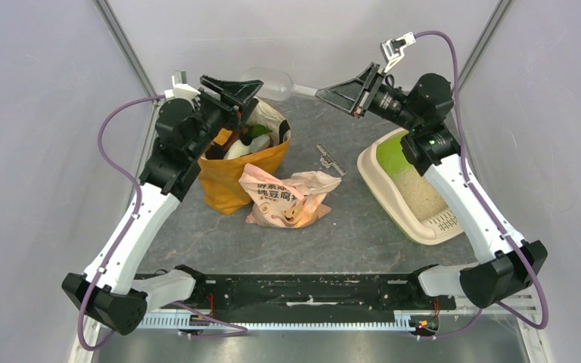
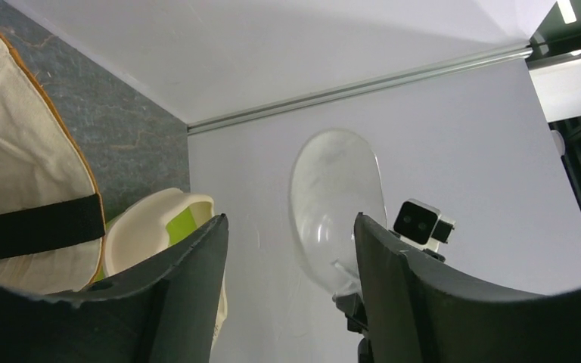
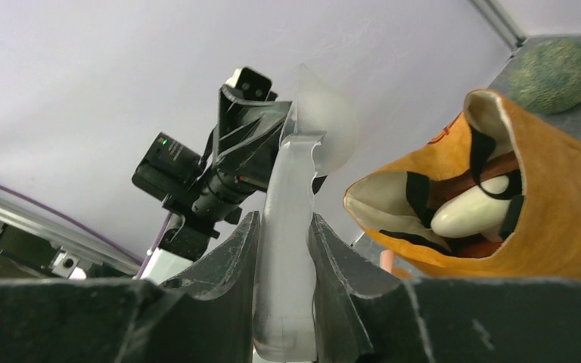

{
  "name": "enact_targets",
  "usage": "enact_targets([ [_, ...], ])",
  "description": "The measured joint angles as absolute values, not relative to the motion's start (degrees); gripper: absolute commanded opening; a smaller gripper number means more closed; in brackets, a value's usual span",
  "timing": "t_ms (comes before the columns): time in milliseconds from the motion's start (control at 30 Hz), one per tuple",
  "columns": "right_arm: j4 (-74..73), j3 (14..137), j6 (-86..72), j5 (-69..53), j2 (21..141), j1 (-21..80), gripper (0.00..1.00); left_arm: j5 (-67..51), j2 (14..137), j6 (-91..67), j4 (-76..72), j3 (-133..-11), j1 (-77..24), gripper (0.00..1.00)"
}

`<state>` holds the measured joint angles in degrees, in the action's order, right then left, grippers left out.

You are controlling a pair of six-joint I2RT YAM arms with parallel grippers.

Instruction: Fill the litter box with clean litter

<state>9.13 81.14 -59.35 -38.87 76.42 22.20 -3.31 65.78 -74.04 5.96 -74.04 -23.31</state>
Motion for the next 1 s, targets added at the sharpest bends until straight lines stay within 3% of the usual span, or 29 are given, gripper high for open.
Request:
enact_targets([
  [67, 8.99, 81.14, -59.37, -39.09, 76.18, 20.49, 0.0, -3.38, 65.19, -73.03, 5.93, -73.58, -23.22, 0.86],
  [300, 5.63, 81.12, -58.46, -44.91, 73.78, 7.31, 0.0, -14.17, 64.12, -57.69, 6.96, -73.47, -20.69, 0.88],
  [433, -2.31, 81.41, -53.89, -50.17, 71.85, -2.57, 0.0, -27.35, 65.1, -35.51, 15.38, -77.65, -20.34, 0.89],
  [567, -16.86, 84.71, -43.92, -56.03, 71.24, -9.06, 0.0, -31.18, 65.06, -12.88, 27.79, -80.97, -20.67, 0.89],
  [767, -42.13, 91.42, -24.18, -60.8, 71.55, -15.18, 0.0, -30.7, 65.32, 19.35, 44.56, -83.24, -24.4, 0.72],
  [1000, -64.38, 94.67, -7.11, -63.26, 72.34, -15.11, 0.0, -26.92, 66.26, 43.92, 54.08, -83.09, -39.55, 0.61],
])
